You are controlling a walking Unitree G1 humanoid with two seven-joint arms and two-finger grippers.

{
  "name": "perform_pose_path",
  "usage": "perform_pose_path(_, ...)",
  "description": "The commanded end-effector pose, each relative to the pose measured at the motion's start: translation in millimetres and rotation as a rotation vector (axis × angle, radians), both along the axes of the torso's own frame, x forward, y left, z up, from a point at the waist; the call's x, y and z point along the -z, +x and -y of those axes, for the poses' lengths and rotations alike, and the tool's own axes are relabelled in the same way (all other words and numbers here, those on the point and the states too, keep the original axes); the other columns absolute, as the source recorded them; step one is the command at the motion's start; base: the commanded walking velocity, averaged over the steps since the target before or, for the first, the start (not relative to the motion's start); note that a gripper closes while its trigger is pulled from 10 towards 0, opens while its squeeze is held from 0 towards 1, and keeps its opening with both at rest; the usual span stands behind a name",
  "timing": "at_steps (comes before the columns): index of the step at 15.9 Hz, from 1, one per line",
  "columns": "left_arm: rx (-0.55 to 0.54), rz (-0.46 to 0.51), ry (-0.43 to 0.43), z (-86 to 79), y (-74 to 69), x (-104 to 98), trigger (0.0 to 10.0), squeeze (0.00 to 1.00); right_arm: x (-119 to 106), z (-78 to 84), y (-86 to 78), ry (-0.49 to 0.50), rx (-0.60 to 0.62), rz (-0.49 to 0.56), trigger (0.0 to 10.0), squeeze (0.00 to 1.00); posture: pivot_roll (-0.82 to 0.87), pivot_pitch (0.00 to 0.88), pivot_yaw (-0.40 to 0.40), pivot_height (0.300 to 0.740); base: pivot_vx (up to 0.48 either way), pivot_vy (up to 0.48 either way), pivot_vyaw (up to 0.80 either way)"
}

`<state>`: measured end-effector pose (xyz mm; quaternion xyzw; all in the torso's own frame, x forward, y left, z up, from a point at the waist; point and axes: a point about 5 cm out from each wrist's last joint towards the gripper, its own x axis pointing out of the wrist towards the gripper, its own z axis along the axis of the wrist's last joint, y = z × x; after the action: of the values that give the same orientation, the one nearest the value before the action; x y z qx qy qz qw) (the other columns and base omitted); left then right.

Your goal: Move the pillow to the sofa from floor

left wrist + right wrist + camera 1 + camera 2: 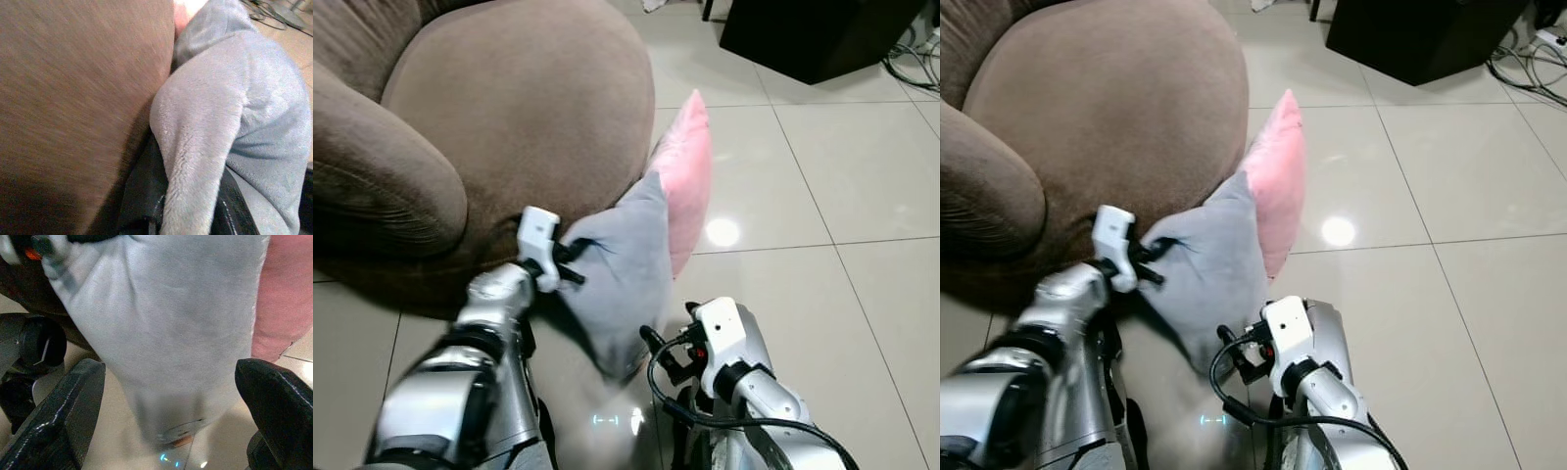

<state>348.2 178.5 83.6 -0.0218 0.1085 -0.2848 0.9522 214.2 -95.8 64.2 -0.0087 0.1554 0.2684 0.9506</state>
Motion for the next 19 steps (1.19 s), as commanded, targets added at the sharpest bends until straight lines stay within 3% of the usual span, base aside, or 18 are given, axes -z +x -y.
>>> perform_pose_path(1,-0.041,0.144,-0.004,-22.9,12.4,-35.9,0.0,0.0,4.6,1.9,-0.9,-0.004,0.014,-0.011,10.0,0.0,-0.06,0.185,-0.04,0.442,0.0,0.0,0.0)
perform_pose_path(2,-0.051,0.156,0.002,-28.7,13.1,-40.0,0.0,0.0,5.0,2.2,-0.3,-0.004,0.015,-0.011,10.0,0.0,-0.06,0.183,-0.038,0.442,0.0,0.0,0.0)
perform_pose_path(4,-0.114,0.235,0.021,-58.7,16.5,-67.6,0.0,0.0,7.4,0.6,5.9,0.002,0.015,-0.005,10.0,0.0,-0.02,0.153,-0.029,0.442,0.0,0.0,0.0)
perform_pose_path(5,-0.127,0.256,0.014,-63.7,17.4,-74.8,0.0,0.0,7.6,-0.6,8.9,0.004,0.016,-0.003,10.0,0.0,-0.02,0.147,-0.028,0.442,0.0,0.0,0.0)
perform_pose_path(11,-0.256,0.399,-0.16,-71.2,28.0,-124.6,0.0,0.0,3.1,-4.3,33.4,0.043,0.033,0.031,10.0,0.0,0.05,0.079,-0.018,0.442,0.0,0.0,0.0)
perform_pose_path(16,-0.281,0.483,-0.259,-83.9,12.2,-143.7,0.0,0.0,6.7,-3.4,40.3,0.055,0.034,0.046,10.0,0.0,0.09,0.046,-0.033,0.484,0.0,0.0,0.0)
perform_pose_path(19,-0.317,0.511,-0.261,-92.5,4.3,-153.1,0.0,0.0,9.3,-3.0,42.8,0.05,0.019,0.048,10.0,0.0,0.11,0.039,-0.045,0.509,0.0,0.0,0.0)
